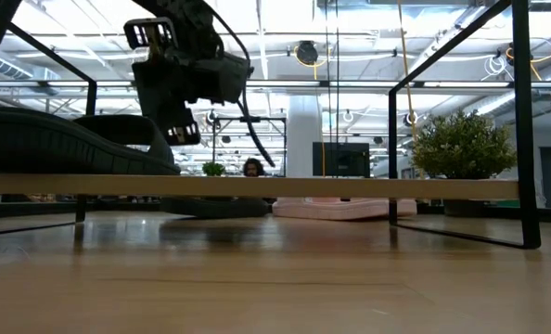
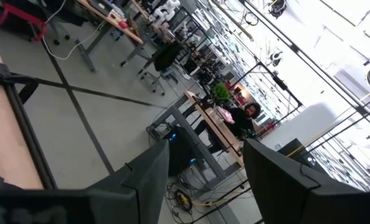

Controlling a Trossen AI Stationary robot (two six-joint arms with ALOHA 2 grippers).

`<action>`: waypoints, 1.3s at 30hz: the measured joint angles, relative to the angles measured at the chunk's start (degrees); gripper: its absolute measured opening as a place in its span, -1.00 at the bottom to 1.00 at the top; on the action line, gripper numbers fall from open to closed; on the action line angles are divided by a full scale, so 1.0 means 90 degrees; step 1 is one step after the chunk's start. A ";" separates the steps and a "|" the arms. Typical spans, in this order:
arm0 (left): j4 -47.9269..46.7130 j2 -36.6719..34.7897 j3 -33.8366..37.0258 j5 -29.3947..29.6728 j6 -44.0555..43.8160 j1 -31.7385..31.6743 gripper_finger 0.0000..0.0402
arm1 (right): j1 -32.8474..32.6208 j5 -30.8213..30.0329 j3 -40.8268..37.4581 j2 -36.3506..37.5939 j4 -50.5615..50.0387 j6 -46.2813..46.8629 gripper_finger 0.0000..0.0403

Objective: Pick and place slides into the shelf
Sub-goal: Put the left black slides on the shelf

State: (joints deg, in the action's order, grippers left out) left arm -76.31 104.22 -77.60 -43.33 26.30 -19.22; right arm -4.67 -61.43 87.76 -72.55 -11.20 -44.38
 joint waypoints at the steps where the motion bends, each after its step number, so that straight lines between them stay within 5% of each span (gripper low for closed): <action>1: -0.0012 0.0060 0.0024 -0.0089 0.0029 0.0002 -0.37 | 0.0000 -0.0002 0.0000 0.0001 0.0000 0.0000 -0.03; 39: 0.0067 0.0171 0.0220 -0.0017 0.0066 -0.0146 -0.37 | -0.0021 0.0000 -0.0001 -0.0001 0.0000 -0.0027 -0.03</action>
State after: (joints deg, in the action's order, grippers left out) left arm -75.70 105.75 -75.62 -43.48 26.90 -20.53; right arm -4.86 -61.43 87.75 -72.55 -11.20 -44.62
